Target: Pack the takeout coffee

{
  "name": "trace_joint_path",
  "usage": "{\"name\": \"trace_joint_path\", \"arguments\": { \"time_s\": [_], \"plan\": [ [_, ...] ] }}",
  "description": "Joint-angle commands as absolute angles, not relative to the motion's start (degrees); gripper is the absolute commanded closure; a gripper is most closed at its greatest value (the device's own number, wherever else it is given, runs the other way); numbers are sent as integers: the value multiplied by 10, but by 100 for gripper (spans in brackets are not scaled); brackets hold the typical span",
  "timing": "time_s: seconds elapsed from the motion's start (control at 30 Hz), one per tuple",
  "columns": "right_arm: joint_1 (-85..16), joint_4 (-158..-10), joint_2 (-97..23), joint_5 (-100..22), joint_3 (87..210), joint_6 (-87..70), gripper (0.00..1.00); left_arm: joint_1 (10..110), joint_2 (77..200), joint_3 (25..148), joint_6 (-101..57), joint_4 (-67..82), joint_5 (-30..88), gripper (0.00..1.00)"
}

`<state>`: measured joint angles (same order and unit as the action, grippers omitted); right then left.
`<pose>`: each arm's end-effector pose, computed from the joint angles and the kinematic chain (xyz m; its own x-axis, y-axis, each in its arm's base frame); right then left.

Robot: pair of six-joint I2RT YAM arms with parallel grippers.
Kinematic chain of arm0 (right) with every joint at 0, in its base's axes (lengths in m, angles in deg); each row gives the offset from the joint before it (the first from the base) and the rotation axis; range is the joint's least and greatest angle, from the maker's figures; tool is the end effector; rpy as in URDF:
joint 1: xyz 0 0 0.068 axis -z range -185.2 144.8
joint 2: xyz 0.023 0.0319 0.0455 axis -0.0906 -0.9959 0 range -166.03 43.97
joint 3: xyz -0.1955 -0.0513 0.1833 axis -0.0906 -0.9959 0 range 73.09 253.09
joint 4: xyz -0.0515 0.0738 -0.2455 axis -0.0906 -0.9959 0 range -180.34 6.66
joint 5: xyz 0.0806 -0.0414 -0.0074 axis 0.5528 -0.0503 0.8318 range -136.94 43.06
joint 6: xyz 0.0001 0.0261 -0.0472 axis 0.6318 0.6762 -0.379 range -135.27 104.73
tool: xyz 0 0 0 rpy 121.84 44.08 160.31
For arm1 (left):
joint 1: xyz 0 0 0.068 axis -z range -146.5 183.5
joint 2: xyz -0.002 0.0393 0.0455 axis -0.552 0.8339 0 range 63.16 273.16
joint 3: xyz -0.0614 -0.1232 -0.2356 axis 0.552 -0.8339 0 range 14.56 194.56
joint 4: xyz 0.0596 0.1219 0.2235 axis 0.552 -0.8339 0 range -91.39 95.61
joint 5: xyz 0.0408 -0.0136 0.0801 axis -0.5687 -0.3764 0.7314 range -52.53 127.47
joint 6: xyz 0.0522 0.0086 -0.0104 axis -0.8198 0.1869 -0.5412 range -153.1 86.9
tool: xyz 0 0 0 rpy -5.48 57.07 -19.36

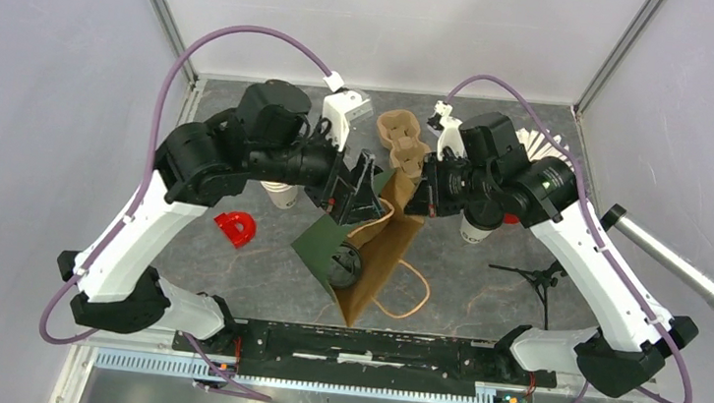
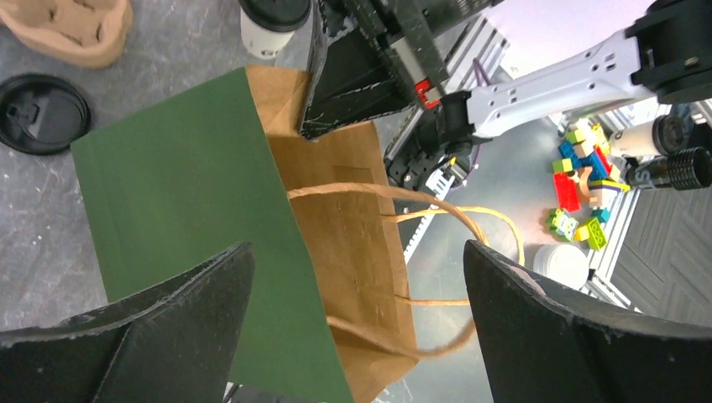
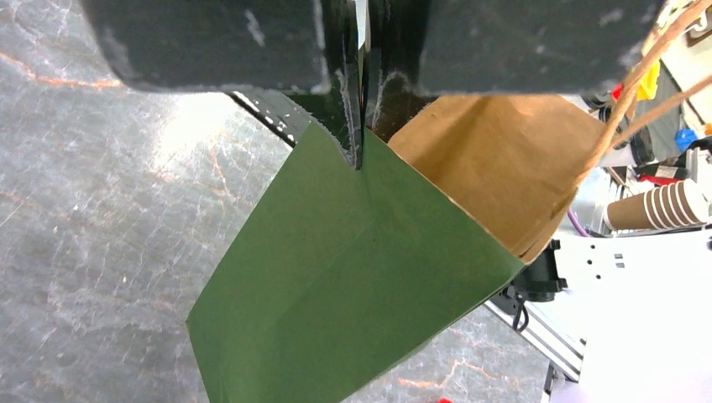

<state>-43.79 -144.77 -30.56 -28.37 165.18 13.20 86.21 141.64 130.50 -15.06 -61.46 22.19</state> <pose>0.1826 0.1602 0.4245 -0.8435 -0.0951 -0.5286 -0.4194 0.7314 0.5377 0.1254 -0.1803 0.5154 -0.5653 0.2492 -0.7863 0.7690 0.5041 -0.3931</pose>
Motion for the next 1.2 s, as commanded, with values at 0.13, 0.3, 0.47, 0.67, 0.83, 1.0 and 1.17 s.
{"name": "trace_joint_path", "arguments": {
  "time_s": [0.13,0.3,0.47,0.67,0.83,1.0,1.17],
  "plan": [
    [-430,-1477,-317,-266,1640,163,93,856,1383,1236,-146,-592,236,0],
    [-423,-1477,-325,-272,1639,166,64,853,1387,1224,-174,-633,270,0],
    [-414,-1477,-334,-290,1643,159,55,849,1387,1214,-185,-649,288,0],
    [-411,-1493,-346,-323,1669,142,47,842,1395,1216,-197,-672,322,0],
    [-410,-1523,-352,-379,1717,126,35,826,1387,1245,-193,-686,362,0],
    [-410,-1504,-329,-424,1732,119,22,819,1370,1281,-140,-702,441,0],
    [-411,-1398,-280,-412,1697,100,21,817,1329,1289,-72,-674,478,0]
  ]
}}
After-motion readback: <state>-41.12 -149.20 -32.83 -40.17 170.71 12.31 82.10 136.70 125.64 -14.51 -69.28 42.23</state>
